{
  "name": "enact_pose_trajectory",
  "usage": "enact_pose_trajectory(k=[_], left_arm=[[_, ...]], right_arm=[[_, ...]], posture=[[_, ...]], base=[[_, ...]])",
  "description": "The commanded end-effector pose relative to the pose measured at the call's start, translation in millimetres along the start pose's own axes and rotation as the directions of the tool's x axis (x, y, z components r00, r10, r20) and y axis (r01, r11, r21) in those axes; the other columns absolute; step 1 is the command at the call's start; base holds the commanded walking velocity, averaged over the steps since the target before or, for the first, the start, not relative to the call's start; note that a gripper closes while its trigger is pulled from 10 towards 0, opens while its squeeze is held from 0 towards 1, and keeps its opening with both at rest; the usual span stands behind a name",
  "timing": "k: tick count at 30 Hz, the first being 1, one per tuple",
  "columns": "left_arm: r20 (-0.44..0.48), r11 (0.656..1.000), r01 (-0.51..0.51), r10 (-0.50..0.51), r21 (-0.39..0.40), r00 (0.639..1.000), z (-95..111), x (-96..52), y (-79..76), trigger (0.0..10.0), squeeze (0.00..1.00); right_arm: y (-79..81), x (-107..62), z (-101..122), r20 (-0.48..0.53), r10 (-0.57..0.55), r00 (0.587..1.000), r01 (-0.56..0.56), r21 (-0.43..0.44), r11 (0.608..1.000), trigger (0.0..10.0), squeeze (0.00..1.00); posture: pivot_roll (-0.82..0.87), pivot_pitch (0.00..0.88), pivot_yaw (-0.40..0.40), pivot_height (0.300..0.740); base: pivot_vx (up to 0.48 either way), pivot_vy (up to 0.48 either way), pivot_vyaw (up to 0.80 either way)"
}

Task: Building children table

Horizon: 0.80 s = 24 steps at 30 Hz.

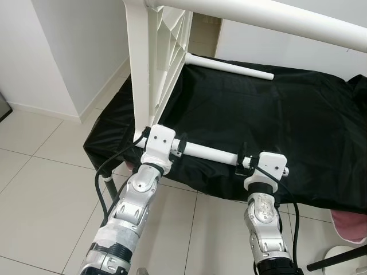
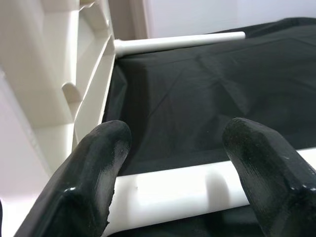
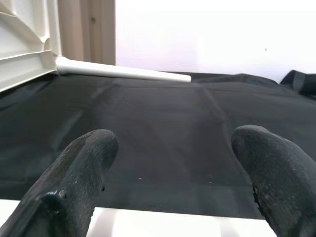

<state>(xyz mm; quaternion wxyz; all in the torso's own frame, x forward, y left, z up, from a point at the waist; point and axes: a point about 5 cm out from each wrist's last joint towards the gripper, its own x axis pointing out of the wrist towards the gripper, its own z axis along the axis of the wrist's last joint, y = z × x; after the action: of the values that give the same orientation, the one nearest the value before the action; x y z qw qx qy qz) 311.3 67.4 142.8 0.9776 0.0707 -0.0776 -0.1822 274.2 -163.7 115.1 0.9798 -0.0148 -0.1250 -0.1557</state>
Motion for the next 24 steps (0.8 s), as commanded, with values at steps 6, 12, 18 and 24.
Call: enact_pose_trajectory(k=[6,12,18,24], left_arm=[[-0.002,0.985,0.164,-0.164,0.047,0.986,-2.5,-2.7,-11.5,10.0,0.0],[-0.023,0.981,0.191,-0.19,0.043,0.981,-6.0,-2.1,-15.0,10.0,0.0],[-0.033,0.983,0.179,-0.178,0.05,0.984,-7.3,-0.9,-12.8,10.0,0.0],[-0.032,0.985,0.159,-0.157,0.062,0.987,-7.3,-0.5,-8.0,10.0,0.0]], right_arm=[[-11.0,-1.3,-5.0,-0.036,-0.054,0.998,0.054,-0.002,0.999,10.0,0.0],[-14.3,0.6,-2.6,-0.017,-0.064,0.998,0.064,-0.019,0.998,10.0,0.0],[-13.8,1.9,0.0,0.002,-0.049,0.999,0.049,-0.026,0.998,10.0,0.0],[-11.6,2.8,1.9,0.016,-0.029,0.999,0.03,-0.028,0.999,10.0,0.0]], posture=[[-0.02,0.0,-0.018,0.74],[-0.03,0.0,-0.012,0.74],[-0.03,0.0,-0.013,0.74],[-0.03,0.0,-0.014,0.74]], base=[[0.0,0.0,-0.13],[0.0,0.0,-0.46],[0.0,0.0,0.0],[0.0,0.0,0.0]])
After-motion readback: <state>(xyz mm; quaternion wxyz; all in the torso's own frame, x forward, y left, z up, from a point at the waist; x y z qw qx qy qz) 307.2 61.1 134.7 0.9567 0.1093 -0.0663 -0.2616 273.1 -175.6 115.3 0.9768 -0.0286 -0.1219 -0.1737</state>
